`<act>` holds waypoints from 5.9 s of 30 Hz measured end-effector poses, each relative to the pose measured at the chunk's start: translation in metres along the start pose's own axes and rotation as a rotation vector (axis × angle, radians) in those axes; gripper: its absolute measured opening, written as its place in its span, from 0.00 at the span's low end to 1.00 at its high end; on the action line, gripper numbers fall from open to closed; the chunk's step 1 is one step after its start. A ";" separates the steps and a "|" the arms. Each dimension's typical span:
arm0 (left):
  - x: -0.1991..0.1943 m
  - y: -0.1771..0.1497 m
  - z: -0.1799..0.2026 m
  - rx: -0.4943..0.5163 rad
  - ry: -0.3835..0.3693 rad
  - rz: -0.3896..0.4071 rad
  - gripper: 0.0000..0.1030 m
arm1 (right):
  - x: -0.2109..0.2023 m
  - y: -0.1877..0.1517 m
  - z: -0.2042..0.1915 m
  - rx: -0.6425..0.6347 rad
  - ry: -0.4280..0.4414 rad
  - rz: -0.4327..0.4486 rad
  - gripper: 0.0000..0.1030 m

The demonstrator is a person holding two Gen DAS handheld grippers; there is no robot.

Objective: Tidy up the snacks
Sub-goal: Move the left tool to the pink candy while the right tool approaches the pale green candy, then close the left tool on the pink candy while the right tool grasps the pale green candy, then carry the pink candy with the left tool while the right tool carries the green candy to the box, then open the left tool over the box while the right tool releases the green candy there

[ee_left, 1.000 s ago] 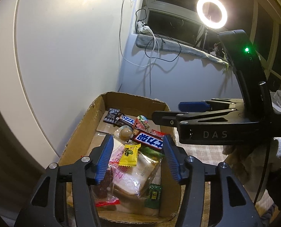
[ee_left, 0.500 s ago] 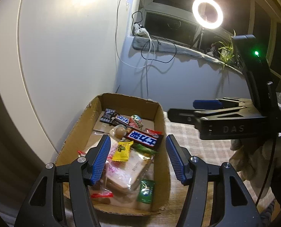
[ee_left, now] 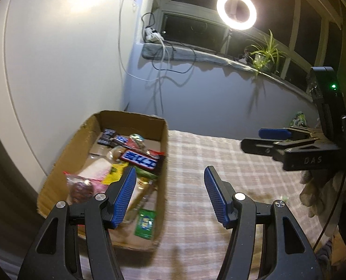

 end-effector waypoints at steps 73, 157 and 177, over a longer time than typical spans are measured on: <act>0.102 -0.055 0.108 0.188 -0.057 -0.257 0.18 | -0.019 -0.172 0.106 0.050 -0.117 -0.125 0.33; 0.013 0.016 -0.080 -0.040 0.132 -0.019 0.18 | 0.090 0.057 -0.094 -0.191 0.160 -0.028 0.39; 0.002 0.010 -0.081 -0.052 0.160 -0.002 0.56 | 0.072 0.055 -0.090 -0.177 0.127 0.011 0.79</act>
Point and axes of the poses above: each gripper's, at about its wrist camera, not at the fingertips, and x roughly the way its jaws point, z to its right, y to its top, the point moved 4 cm from there along x, roughly the way its jaws point, and after that the axes turned 5 degrees about -z, right-handed, at the moved point
